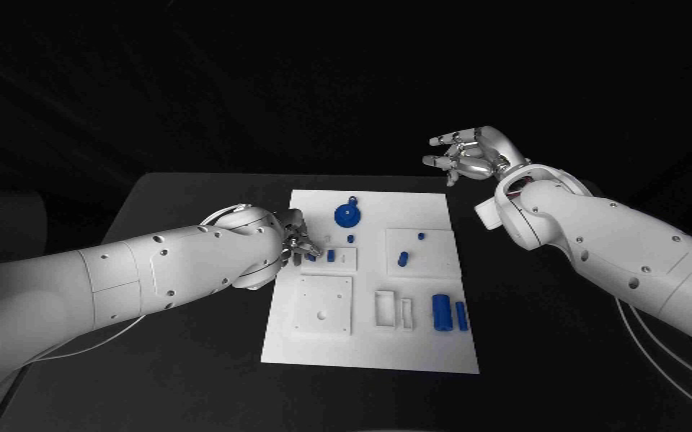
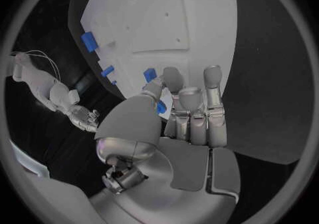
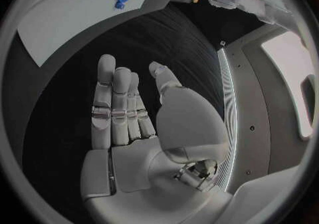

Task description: Assemble the parts on the task board

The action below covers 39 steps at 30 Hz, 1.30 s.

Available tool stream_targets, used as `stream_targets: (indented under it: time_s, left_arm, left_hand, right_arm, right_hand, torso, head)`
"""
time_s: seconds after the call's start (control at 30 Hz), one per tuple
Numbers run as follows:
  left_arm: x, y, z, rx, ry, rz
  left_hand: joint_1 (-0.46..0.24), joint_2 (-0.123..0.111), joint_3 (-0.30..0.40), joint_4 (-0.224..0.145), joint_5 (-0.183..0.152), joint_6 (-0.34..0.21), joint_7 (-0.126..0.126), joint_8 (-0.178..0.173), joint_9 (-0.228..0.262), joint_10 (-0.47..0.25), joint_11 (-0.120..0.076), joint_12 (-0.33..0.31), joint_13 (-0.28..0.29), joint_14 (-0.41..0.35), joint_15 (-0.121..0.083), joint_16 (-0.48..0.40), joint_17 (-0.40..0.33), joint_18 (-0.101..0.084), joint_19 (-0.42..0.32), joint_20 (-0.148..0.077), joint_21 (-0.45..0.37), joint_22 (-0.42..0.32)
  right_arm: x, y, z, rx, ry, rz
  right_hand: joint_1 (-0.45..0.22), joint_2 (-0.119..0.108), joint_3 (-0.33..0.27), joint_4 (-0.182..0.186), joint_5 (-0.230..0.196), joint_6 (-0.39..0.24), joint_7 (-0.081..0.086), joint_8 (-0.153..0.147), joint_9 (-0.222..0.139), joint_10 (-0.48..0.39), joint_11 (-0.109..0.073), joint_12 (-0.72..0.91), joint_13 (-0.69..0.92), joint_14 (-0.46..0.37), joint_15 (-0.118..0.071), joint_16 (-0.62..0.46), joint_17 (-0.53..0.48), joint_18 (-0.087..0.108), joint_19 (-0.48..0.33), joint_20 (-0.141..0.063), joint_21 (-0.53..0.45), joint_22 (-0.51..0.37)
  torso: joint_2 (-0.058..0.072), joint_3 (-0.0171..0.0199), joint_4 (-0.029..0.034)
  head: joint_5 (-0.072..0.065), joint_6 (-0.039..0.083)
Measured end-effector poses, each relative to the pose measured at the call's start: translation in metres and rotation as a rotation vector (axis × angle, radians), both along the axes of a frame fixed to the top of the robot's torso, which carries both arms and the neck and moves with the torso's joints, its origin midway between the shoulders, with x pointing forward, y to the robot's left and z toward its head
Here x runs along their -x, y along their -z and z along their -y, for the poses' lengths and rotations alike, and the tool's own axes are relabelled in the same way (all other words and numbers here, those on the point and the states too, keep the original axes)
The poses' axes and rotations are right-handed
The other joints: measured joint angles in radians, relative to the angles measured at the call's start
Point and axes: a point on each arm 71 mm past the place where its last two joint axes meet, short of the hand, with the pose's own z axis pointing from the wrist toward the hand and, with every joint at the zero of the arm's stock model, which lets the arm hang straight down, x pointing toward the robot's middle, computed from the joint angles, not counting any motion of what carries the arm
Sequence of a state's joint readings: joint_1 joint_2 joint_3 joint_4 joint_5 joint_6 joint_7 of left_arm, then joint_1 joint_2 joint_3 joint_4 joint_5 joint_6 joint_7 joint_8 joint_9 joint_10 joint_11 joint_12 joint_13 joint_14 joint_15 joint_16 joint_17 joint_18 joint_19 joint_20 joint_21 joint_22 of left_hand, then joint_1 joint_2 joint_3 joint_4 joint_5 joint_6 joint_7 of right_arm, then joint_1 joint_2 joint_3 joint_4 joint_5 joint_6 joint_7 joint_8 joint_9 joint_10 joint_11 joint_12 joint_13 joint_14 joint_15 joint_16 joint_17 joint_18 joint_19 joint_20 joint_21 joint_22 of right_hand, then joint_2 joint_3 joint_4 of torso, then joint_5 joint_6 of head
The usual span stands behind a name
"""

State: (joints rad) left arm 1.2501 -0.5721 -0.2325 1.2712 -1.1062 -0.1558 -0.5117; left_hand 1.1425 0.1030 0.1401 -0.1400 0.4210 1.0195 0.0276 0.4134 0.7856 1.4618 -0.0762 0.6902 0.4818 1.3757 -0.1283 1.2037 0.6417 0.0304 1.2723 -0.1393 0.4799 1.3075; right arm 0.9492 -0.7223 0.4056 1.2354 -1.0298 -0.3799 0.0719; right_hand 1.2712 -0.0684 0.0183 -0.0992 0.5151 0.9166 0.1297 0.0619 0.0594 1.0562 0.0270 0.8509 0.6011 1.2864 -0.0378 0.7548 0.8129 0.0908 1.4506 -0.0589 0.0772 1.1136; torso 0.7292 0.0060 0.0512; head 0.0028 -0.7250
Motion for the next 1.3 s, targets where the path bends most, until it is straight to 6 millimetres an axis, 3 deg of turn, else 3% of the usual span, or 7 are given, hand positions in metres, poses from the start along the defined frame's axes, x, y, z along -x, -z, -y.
stream_targets:
  time_s: [0.47, 0.6, 0.77, 0.87, 1.3]
  left_arm:
    - [-0.0002, -0.0001, 0.0002, -0.007, 0.006, -0.004]
    - [-0.0005, 0.0001, -0.0003, -0.010, 0.007, -0.006]
    - [-0.0009, 0.0016, -0.0018, -0.020, 0.005, -0.006]
    - [-0.0010, 0.0020, -0.0016, -0.025, 0.006, -0.004]
    - [-0.0016, 0.0028, -0.0019, -0.033, 0.007, 0.001]
  left_hand:
    - [0.002, -0.006, 0.000, 0.000, 0.000, 0.001, 0.000, 0.000, 0.000, 0.001, 0.001, 0.000, 0.000, 0.000, 0.000, 0.000, 0.004, 0.000, 0.000, 0.000, 0.000, 0.000]
    - [-0.005, -0.031, -0.023, 0.035, 0.005, 0.006, -0.005, -0.005, -0.001, 0.001, 0.001, 0.000, 0.000, 0.000, 0.000, 0.000, 0.002, 0.000, 0.000, 0.000, 0.000, 0.000]
    - [-0.019, -0.064, -0.056, 0.085, -0.008, 0.040, -0.049, -0.008, -0.009, -0.004, -0.004, 0.000, 0.005, 0.000, 0.000, -0.012, -0.015, 0.000, 0.000, 0.000, 0.000, 0.000]
    - [-0.011, -0.075, -0.069, 0.114, -0.008, 0.043, -0.053, -0.008, -0.009, -0.004, -0.004, 0.005, 0.005, 0.000, 0.000, -0.012, -0.017, 0.000, 0.004, -0.004, 0.000, 0.000]
    - [-0.002, -0.084, -0.089, 0.162, -0.015, 0.041, -0.051, 0.001, -0.009, -0.010, -0.006, 0.009, 0.006, -0.004, -0.004, -0.016, -0.023, 0.000, 0.004, -0.004, 0.000, 0.000]
  right_arm:
    - [0.0001, -0.0001, 0.0007, 0.001, 0.001, 0.000]
    - [0.0001, -0.0001, 0.0008, 0.001, 0.001, 0.000]
    - [0.0002, 0.0000, 0.0007, 0.000, 0.001, 0.000]
    - [0.0005, 0.0000, 0.0009, 0.001, 0.000, -0.001]
    - [0.0012, 0.0007, 0.0027, 0.002, 0.002, -0.002]
  right_hand:
    - [0.000, 0.000, 0.003, 0.003, 0.004, 0.000, 0.000, 0.000, 0.000, 0.000, 0.000, 0.000, 0.000, 0.000, 0.000, 0.000, 0.000, 0.000, 0.000, 0.000, 0.000, 0.000]
    - [0.000, 0.000, 0.003, 0.003, 0.004, 0.000, 0.000, 0.000, 0.000, 0.000, 0.000, 0.000, 0.000, 0.000, 0.000, 0.000, 0.000, 0.000, 0.000, 0.000, 0.000, -0.001]
    - [0.000, 0.000, 0.003, 0.003, 0.004, -0.002, 0.002, 0.000, 0.000, 0.000, 0.000, 0.000, 0.000, 0.000, 0.000, 0.000, 0.000, 0.000, 0.000, 0.000, 0.000, -0.001]
    - [0.000, 0.000, 0.003, 0.003, 0.004, -0.003, 0.003, 0.000, 0.000, 0.000, 0.000, 0.000, 0.000, 0.000, 0.000, 0.000, 0.000, 0.000, 0.000, 0.000, 0.000, -0.001]
    - [0.000, 0.000, 0.003, 0.003, 0.004, -0.003, 0.003, 0.000, 0.000, 0.000, 0.000, 0.000, 0.000, 0.000, 0.000, 0.000, 0.000, 0.000, 0.000, 0.000, 0.000, -0.001]
  torso:
    - [0.000, -0.0001, 0.0001]
    - [0.000, -0.0001, 0.0004]
    - [0.000, -0.0001, 0.0004]
    - [0.000, -0.0001, 0.0004]
    - [0.000, -0.0004, 0.0001]
  head:
    - [-0.002, -0.003]
    - [-0.002, -0.003]
    - [-0.002, -0.004]
    - [-0.002, -0.004]
    - [-0.003, -0.004]
